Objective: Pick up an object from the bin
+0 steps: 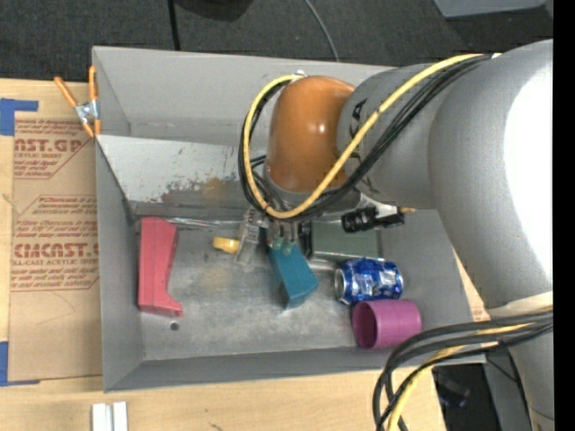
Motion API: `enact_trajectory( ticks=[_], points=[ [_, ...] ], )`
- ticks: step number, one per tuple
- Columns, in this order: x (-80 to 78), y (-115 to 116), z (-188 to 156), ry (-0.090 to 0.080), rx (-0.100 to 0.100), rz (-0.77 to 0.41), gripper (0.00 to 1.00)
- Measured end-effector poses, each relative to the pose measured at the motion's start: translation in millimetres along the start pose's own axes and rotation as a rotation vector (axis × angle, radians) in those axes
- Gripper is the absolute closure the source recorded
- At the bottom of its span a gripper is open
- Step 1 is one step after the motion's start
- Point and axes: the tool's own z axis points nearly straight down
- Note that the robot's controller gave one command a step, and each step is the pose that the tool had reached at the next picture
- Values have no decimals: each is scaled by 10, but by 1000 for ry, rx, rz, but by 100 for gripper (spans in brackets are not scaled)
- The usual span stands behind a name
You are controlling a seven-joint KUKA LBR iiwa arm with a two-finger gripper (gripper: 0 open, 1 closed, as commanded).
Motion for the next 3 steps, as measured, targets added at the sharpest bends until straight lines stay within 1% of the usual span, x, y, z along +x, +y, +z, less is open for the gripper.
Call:
enact_trajectory(
  ticks=[1, 2, 3],
  points=[
    [23, -10, 24, 0, 1, 17, 100],
    [163, -15, -105, 1, 0, 146, 100],
    [-25, -462, -42, 0, -1, 124, 100]
  ],
)
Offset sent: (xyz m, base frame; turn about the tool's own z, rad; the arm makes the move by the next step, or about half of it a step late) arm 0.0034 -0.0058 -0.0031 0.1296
